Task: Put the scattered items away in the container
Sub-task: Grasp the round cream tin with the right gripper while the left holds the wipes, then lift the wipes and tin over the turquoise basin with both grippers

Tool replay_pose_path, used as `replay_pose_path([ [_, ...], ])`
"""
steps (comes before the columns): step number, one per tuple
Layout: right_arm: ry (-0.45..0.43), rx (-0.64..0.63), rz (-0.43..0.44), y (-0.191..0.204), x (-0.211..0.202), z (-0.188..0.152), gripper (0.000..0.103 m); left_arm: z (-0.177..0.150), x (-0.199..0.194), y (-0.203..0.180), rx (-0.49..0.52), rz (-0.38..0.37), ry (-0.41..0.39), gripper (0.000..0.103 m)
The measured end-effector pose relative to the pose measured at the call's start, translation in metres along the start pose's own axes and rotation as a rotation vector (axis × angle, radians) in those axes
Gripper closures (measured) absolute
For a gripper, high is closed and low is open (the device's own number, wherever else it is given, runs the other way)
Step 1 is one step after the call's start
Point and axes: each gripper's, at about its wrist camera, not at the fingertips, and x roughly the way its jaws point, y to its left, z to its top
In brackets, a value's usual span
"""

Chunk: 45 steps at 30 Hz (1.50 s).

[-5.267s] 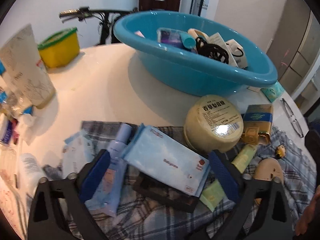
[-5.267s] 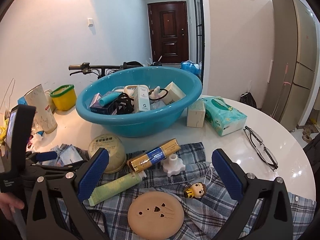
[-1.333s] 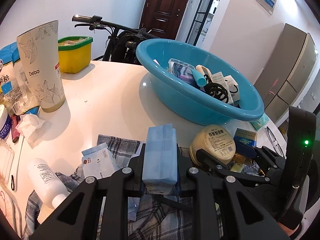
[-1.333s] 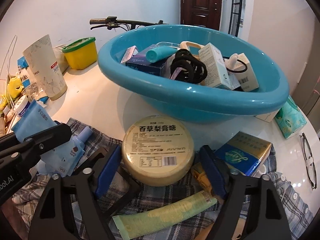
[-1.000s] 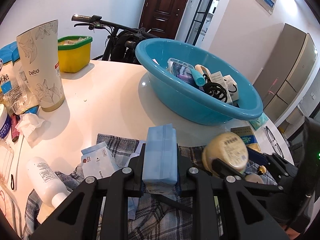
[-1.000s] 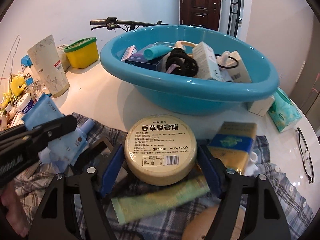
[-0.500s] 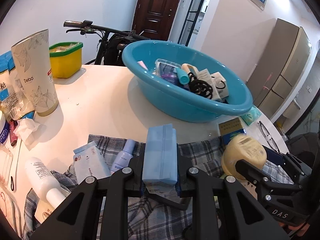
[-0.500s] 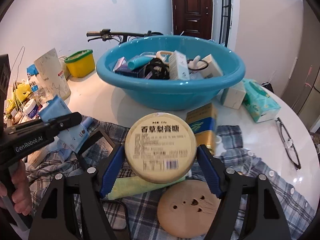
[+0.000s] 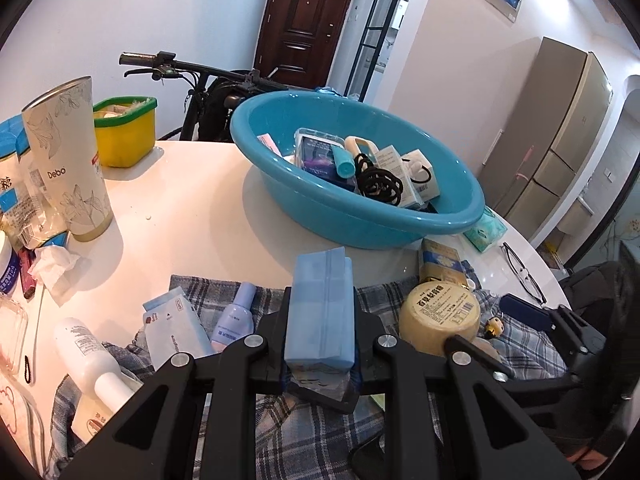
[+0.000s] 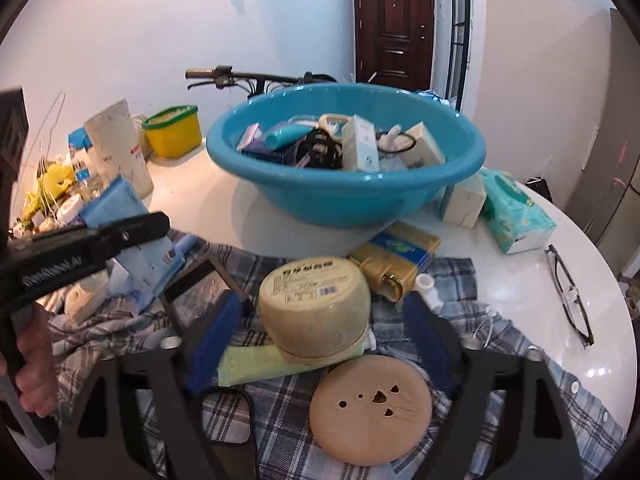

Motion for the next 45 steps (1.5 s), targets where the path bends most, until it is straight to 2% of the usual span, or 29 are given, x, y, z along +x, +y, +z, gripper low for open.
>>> replay_pose_path([
  [6,0.053,-0.043,-0.019,0.007,0.027,-0.001,0.016,-0.003,0.004,-0.002,0.005,0.002,0.01,0.08],
  [13,0.069,-0.021,-0.021,0.004,0.042,-0.002,0.016,-0.007,0.013,-0.003,0.008,0.01,0.032,0.08],
  [14,0.07,-0.022,-0.02,0.004,0.043,-0.003,0.018,-0.007,0.014,-0.003,0.01,0.011,0.035,0.08],
  [15,0.071,-0.024,-0.019,0.004,0.043,-0.004,0.026,-0.008,0.015,-0.003,0.011,0.011,0.038,0.08],
  [16,0.075,-0.024,-0.011,0.004,0.044,-0.004,0.029,-0.009,0.016,-0.004,0.011,0.011,0.042,0.08],
  [23,0.067,-0.008,-0.016,0.003,0.037,-0.005,0.029,-0.01,0.018,-0.004,0.011,0.011,0.047,0.08],
  [35,-0.032,-0.006,-0.03,-0.001,-0.008,0.012,0.029,-0.001,0.0,-0.01,0.024,0.027,0.003,0.08],
  [45,-0.144,0.031,-0.026,-0.01,-0.042,0.049,0.029,0.037,-0.033,-0.023,0.047,0.026,-0.085,0.08],
])
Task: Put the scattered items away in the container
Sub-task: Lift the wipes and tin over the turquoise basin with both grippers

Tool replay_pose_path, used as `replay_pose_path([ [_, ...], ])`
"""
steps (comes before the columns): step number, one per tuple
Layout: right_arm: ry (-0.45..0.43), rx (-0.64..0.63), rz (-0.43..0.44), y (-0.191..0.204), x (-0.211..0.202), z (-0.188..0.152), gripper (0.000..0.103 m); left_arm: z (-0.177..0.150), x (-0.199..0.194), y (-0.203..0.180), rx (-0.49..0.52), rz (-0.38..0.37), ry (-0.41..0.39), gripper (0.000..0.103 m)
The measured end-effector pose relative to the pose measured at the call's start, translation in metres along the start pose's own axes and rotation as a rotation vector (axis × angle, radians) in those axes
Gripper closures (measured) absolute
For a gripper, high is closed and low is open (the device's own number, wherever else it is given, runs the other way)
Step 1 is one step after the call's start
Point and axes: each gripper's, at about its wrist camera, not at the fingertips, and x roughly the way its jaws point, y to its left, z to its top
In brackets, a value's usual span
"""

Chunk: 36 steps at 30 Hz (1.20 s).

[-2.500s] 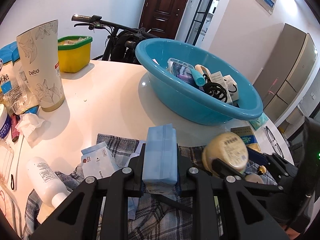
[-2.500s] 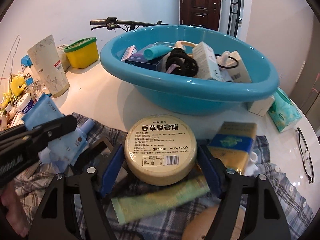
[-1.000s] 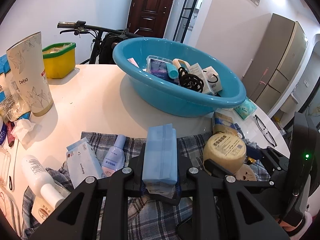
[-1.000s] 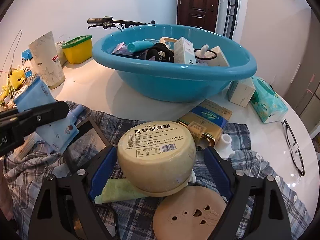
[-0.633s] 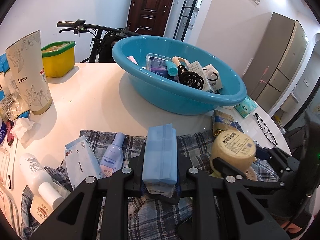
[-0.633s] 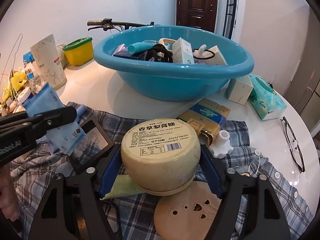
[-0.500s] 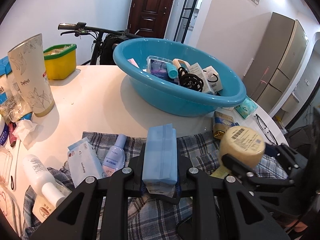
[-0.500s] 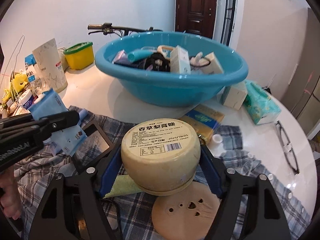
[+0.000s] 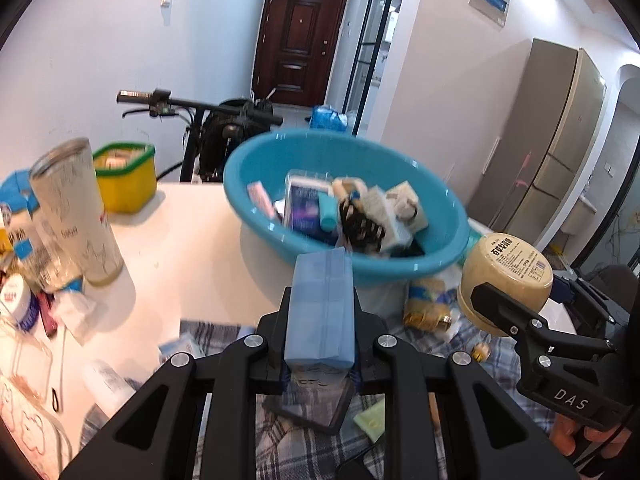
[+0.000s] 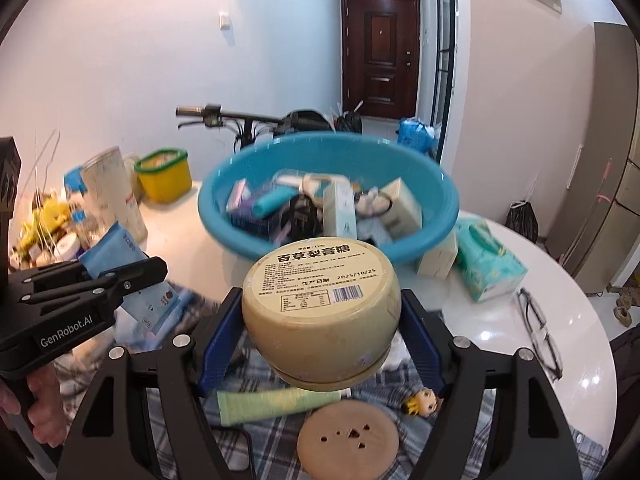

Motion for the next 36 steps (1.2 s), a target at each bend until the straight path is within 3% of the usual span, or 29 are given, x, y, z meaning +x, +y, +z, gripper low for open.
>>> replay_pose_path([
  [14,-0.163,0.039,0.011,-0.008,-0.02,0.065,0.029,0.066,-0.025,-0.017,0.017,-0.005,-0.152,0.08],
  [36,-0.274,0.148,0.009,-0.049,0.025,0.136,0.029,0.147,0.029,-0.038,0.01,-0.079,-0.227,0.08],
])
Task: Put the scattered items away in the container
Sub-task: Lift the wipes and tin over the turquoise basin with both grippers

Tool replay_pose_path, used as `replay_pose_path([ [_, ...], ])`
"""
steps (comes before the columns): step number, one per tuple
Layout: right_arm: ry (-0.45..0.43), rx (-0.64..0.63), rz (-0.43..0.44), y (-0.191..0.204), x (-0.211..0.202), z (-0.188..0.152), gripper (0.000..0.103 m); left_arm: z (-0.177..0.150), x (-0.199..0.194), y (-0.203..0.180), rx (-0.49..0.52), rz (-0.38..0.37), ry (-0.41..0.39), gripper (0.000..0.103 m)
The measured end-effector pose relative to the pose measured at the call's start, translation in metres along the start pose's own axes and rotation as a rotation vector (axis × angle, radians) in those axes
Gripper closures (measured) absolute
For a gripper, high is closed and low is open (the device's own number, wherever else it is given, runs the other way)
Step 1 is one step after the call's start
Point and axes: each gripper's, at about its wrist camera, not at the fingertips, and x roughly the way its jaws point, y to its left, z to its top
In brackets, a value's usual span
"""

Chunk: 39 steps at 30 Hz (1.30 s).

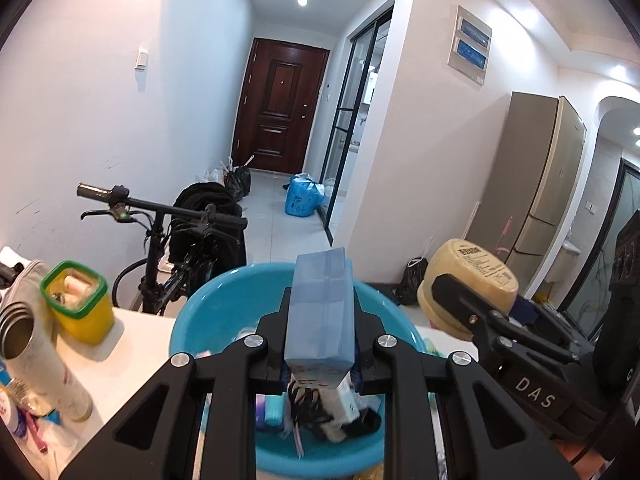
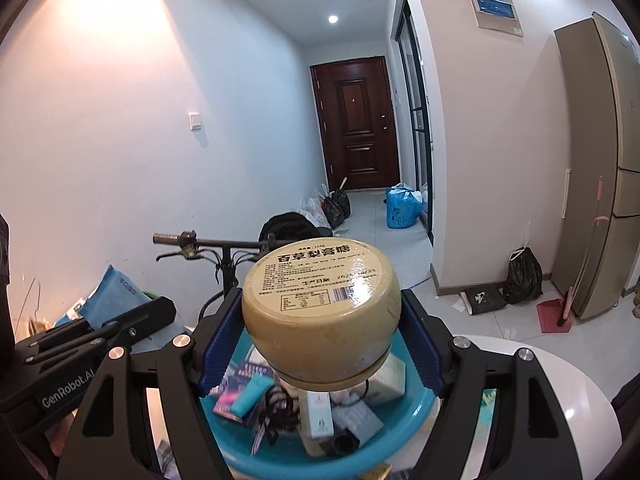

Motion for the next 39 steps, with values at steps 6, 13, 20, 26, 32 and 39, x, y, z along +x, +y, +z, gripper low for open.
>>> replay_pose_path([
  [6,-0.013,0.017,-0.015,-0.012,0.021,0.006,0.029,0.006,0.031,0.004,-0.003,0.01,-0.001,0.08],
  [13,0.026,0.054,-0.031,-0.03,0.048,0.001,0.029,-0.001,0.066,0.017,-0.01,0.034,0.051,0.08],
  [20,0.073,0.05,-0.043,-0.036,0.067,-0.013,0.029,-0.017,0.09,0.035,-0.029,0.057,0.109,0.08],
  [26,0.114,0.021,-0.044,-0.032,0.081,-0.022,0.029,-0.022,0.106,0.043,-0.035,0.081,0.148,0.08],
  [32,0.177,-0.013,-0.048,-0.024,0.1,-0.036,0.029,-0.03,0.124,0.053,-0.041,0.11,0.202,0.08],
  [39,0.25,-0.033,-0.049,-0.025,0.118,-0.053,0.029,-0.036,0.138,0.068,-0.072,0.146,0.25,0.08],
])
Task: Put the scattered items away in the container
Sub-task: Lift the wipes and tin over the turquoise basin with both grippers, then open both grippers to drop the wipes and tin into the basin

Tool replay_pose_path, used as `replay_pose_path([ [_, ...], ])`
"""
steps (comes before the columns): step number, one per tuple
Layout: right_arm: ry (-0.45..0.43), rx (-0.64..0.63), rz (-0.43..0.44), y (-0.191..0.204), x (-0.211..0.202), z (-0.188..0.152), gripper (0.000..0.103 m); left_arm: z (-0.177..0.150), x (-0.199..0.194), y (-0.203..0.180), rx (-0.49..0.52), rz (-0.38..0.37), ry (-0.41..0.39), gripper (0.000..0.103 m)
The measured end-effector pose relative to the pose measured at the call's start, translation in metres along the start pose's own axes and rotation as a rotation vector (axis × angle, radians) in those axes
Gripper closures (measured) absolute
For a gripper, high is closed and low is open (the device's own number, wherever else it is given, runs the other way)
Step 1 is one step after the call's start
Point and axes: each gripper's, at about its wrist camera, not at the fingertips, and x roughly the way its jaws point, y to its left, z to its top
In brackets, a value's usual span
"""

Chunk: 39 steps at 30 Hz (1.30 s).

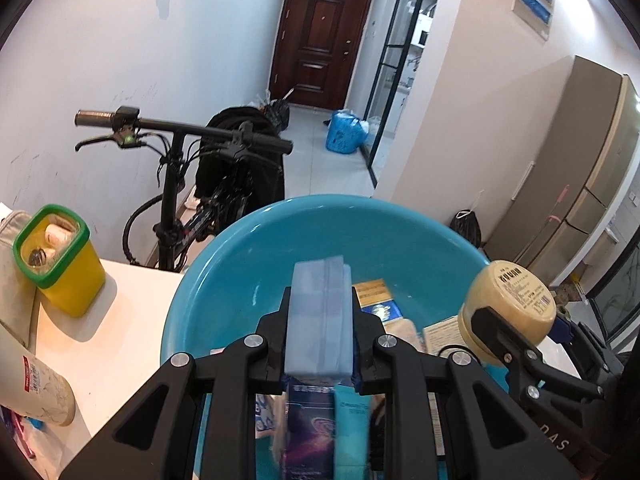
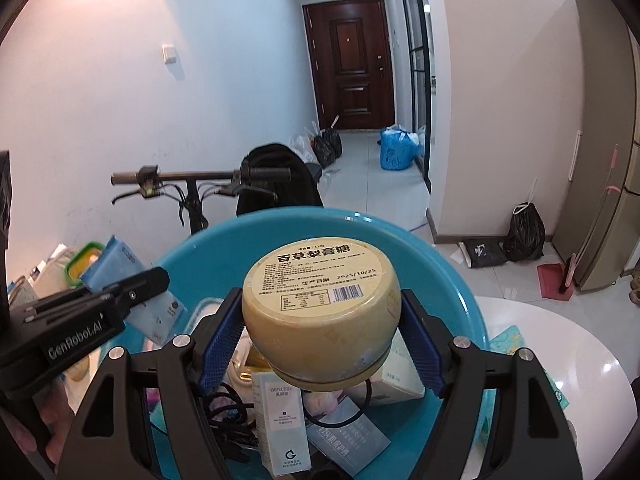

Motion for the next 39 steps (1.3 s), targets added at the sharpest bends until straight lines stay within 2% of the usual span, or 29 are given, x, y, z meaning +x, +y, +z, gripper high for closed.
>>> replay_pose_path([
  [5,0.039,0.003,0.007,-0.001,0.01,-0.005,0.029,0.001,0.005,0.009,-0.018,0.024,0.014,0.08],
  [10,0.05,-0.006,-0.008,0.0,0.014,-0.007,0.029,0.003,0.005,0.018,-0.023,0.081,0.002,0.08],
  [18,0.073,-0.005,-0.016,-0.001,0.022,-0.008,0.029,0.0,0.021,0.026,-0.029,0.132,0.061,0.08],
  [27,0.073,0.011,-0.012,-0.008,0.02,-0.004,0.029,-0.006,0.028,0.021,-0.037,0.121,0.093,0.08],
  [36,0.073,0.024,-0.013,-0.01,0.019,-0.001,0.029,-0.002,0.019,0.019,-0.05,0.1,0.065,0.08],
  [37,0.077,0.025,-0.009,-0.01,0.02,-0.002,0.029,-0.002,0.016,0.018,-0.051,0.088,0.055,0.078],
  [38,0.085,0.026,-0.003,-0.01,0.021,-0.003,0.029,-0.001,0.013,0.018,-0.054,0.078,0.048,0.065],
  [39,0.095,0.029,0.005,-0.009,0.023,-0.003,0.029,-0.001,0.011,0.018,-0.056,0.074,0.043,0.042],
])
